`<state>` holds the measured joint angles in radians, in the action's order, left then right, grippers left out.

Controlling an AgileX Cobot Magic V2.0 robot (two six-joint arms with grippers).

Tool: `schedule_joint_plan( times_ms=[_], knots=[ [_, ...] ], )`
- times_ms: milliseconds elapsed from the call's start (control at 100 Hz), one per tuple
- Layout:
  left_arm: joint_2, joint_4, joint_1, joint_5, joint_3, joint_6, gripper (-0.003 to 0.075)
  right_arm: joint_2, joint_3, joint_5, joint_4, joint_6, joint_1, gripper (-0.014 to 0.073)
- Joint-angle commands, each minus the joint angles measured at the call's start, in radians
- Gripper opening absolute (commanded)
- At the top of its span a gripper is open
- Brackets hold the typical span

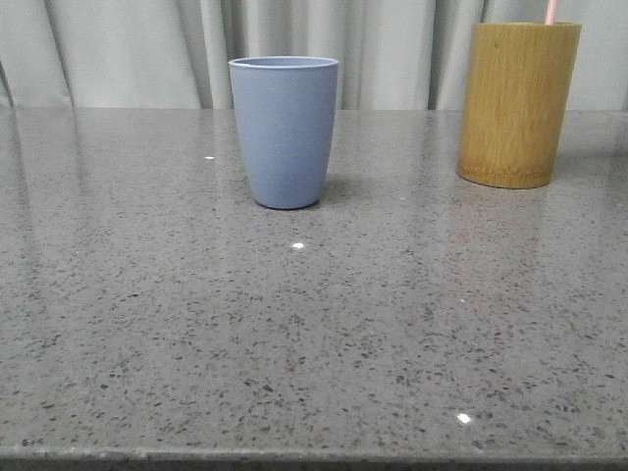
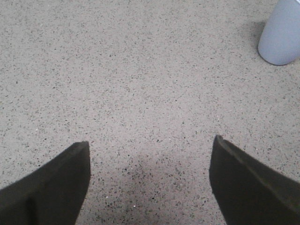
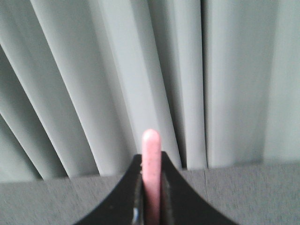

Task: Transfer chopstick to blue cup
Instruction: 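Carry the pink stick over the blue cup and lower it in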

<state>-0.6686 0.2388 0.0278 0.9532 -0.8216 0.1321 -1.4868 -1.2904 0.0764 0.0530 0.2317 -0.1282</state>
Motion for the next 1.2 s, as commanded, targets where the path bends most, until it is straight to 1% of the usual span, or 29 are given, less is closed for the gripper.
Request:
schedule_joint_plan(
  times_ms=[0, 170, 350, 420, 510, 650, 770, 860, 1130, 1190],
  knots=[
    [0.000, 0.014, -0.004, -0.062, -0.025, 0.003, 0.0514, 0.076, -0.085, 0.048, 0.000, -0.003, -0.008, -0.0050],
    [0.000, 0.014, -0.004, -0.060, -0.025, 0.003, 0.0514, 0.109, -0.164, 0.022, 0.000, 0.027, -0.079, -0.0050],
    [0.000, 0.014, -0.004, -0.060, -0.025, 0.003, 0.0514, 0.103, -0.177, 0.031, 0.000, 0.043, -0.223, -0.0050],
    [0.000, 0.014, -0.004, -0.060, -0.025, 0.003, 0.0514, 0.089, -0.177, 0.050, 0.000, 0.043, -0.276, -0.0050],
    [0.000, 0.014, -0.004, -0.060, -0.025, 0.003, 0.0514, 0.056, -0.177, 0.108, 0.000, 0.043, -0.339, -0.0050],
    [0.000, 0.014, -0.004, -0.058, -0.025, 0.003, 0.0514, -0.005, -0.177, 0.166, 0.000, 0.043, -0.402, -0.0050],
    [0.000, 0.014, -0.004, -0.053, -0.025, 0.003, 0.0514, -0.058, -0.177, 0.169, 0.000, 0.043, -0.430, -0.0050],
    [0.000, 0.014, -0.004, -0.051, -0.025, 0.003, 0.0514, -0.091, -0.177, 0.165, 0.000, 0.043, -0.432, -0.0050],
    [0.000, 0.014, -0.004, -0.051, -0.025, 0.003, 0.0514, -0.137, -0.177, 0.083, 0.000, 0.043, -0.432, -0.0045],
    [0.000, 0.014, -0.004, -0.051, -0.025, 0.003, 0.0514, -0.138, -0.177, 0.067, 0.000, 0.043, -0.432, -0.0030]
  ],
)
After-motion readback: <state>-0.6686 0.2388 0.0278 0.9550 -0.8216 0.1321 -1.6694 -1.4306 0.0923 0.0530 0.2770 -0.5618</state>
